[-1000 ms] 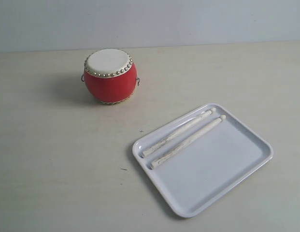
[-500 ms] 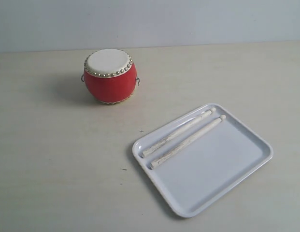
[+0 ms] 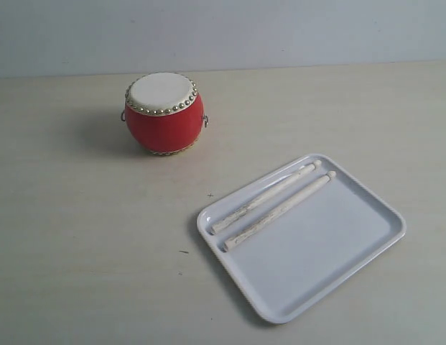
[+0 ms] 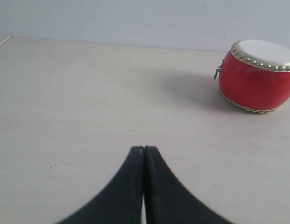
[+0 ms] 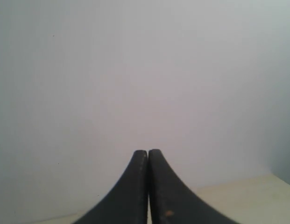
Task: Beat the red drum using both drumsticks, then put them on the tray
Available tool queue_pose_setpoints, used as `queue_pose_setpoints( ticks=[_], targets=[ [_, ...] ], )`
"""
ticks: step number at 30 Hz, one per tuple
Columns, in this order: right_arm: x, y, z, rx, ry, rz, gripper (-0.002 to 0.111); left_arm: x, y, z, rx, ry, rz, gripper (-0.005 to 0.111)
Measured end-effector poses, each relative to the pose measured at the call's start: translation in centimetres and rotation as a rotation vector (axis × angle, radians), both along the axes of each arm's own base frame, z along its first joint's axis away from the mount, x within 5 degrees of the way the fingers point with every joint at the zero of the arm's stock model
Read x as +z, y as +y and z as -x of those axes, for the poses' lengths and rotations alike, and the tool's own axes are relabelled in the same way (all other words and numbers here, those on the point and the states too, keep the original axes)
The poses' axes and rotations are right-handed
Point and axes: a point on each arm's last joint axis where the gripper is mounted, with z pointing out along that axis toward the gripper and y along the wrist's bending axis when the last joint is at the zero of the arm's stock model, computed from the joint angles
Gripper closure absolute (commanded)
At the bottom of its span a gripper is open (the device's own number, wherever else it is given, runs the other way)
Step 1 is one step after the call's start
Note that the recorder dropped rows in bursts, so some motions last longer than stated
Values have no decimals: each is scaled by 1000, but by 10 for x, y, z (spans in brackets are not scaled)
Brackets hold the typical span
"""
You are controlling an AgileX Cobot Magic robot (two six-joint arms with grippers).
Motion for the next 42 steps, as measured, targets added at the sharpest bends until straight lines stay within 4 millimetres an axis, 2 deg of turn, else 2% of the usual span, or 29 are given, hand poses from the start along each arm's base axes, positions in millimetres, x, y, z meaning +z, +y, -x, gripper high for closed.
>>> queue_pose_setpoints(
  ticks=[10, 18, 23, 26, 42],
  targets=[
    [-30, 4, 8, 27, 33, 100, 108, 0, 0, 0, 0, 0, 0, 106],
    [-54, 1, 9, 11, 275, 72, 108, 0, 0, 0, 0, 0, 0, 106],
    [-61, 1, 9, 7, 324, 73, 108, 0, 0, 0, 0, 0, 0, 106],
    [-78, 0, 8, 6, 384, 75, 108, 0, 0, 0, 0, 0, 0, 106],
    [-78, 0, 8, 1, 389, 87, 108, 0, 0, 0, 0, 0, 0, 106]
  ],
)
